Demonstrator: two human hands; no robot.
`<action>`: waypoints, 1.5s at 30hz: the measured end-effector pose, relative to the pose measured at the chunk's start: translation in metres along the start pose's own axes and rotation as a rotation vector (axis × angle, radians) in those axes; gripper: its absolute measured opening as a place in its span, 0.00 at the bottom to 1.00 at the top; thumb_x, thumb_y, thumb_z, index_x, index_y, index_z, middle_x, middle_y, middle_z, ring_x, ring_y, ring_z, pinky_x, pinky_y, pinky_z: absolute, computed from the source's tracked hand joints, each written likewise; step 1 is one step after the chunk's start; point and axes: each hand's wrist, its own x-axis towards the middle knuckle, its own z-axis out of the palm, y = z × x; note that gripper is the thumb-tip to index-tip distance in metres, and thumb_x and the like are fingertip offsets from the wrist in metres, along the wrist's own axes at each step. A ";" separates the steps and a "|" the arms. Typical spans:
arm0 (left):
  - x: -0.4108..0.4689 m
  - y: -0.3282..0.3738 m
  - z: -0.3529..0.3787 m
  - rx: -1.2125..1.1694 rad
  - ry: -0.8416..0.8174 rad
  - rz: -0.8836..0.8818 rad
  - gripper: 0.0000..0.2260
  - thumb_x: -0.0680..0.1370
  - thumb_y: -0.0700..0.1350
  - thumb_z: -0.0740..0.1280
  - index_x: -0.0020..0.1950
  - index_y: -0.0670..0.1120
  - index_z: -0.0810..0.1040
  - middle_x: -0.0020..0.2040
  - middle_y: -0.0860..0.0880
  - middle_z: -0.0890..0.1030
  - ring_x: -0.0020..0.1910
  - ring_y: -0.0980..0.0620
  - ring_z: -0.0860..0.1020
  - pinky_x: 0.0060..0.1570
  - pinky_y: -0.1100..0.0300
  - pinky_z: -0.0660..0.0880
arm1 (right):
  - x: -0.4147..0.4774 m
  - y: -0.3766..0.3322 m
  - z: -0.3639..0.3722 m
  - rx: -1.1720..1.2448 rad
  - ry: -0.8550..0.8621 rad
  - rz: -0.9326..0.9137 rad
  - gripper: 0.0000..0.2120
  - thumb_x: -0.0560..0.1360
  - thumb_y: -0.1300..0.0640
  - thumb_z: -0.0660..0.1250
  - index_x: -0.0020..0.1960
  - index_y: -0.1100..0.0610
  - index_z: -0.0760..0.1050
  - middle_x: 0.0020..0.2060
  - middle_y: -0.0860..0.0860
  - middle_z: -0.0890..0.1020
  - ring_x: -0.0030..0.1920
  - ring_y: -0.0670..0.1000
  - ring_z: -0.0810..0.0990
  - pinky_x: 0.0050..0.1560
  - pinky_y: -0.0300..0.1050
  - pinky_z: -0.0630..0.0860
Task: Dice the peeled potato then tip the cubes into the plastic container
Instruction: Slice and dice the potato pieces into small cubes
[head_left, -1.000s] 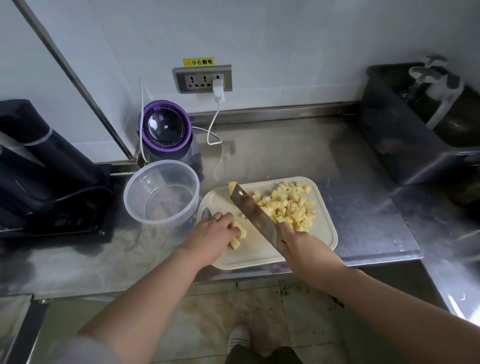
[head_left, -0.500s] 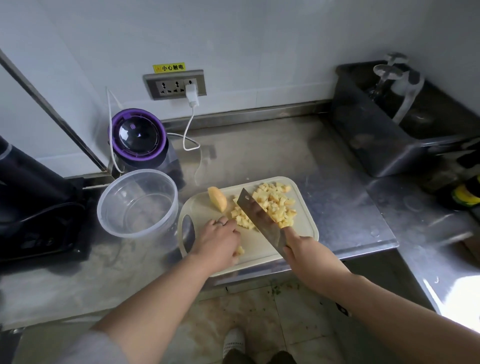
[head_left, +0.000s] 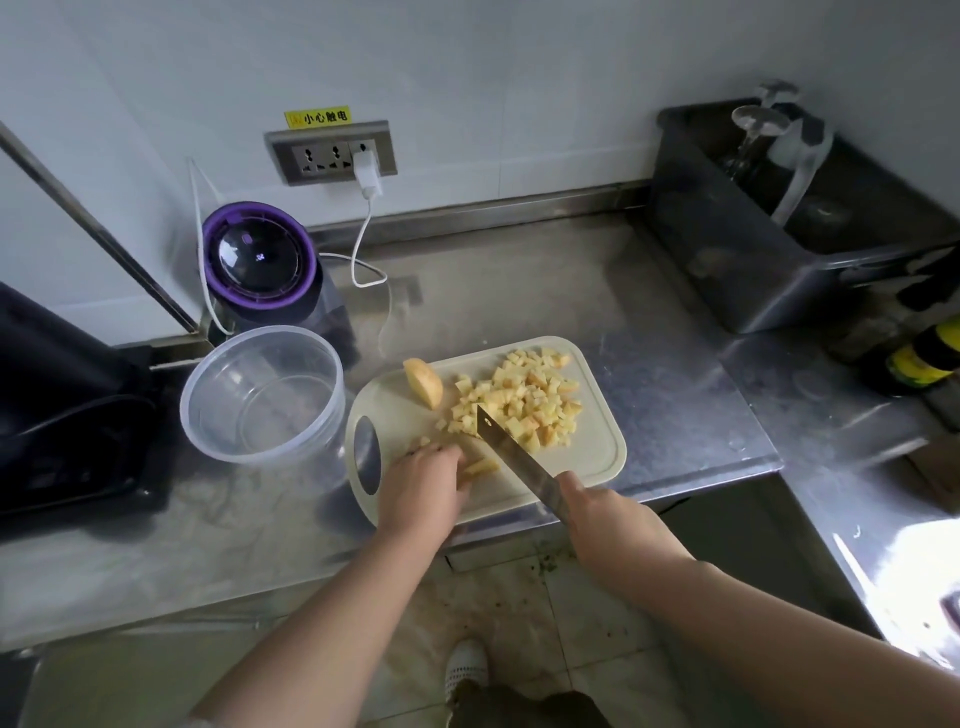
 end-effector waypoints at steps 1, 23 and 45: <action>0.000 0.000 0.001 -0.023 -0.014 -0.006 0.12 0.78 0.50 0.66 0.60 0.51 0.78 0.56 0.53 0.80 0.54 0.52 0.78 0.50 0.59 0.73 | 0.001 -0.001 0.002 0.008 0.000 0.005 0.18 0.77 0.67 0.55 0.61 0.50 0.59 0.38 0.51 0.77 0.31 0.49 0.75 0.28 0.43 0.71; 0.001 -0.003 0.018 -0.366 -0.103 -0.244 0.07 0.75 0.48 0.70 0.52 0.49 0.81 0.48 0.52 0.82 0.47 0.51 0.80 0.50 0.54 0.77 | -0.007 -0.019 0.000 -0.045 0.030 -0.099 0.19 0.75 0.69 0.55 0.63 0.53 0.61 0.34 0.50 0.71 0.29 0.50 0.70 0.25 0.42 0.63; 0.008 0.005 0.019 -0.135 -0.058 -0.140 0.06 0.77 0.48 0.65 0.51 0.50 0.80 0.47 0.51 0.82 0.44 0.50 0.79 0.45 0.55 0.78 | 0.003 -0.016 -0.010 -0.030 0.023 -0.072 0.17 0.76 0.70 0.55 0.60 0.54 0.61 0.35 0.49 0.71 0.30 0.48 0.70 0.27 0.39 0.65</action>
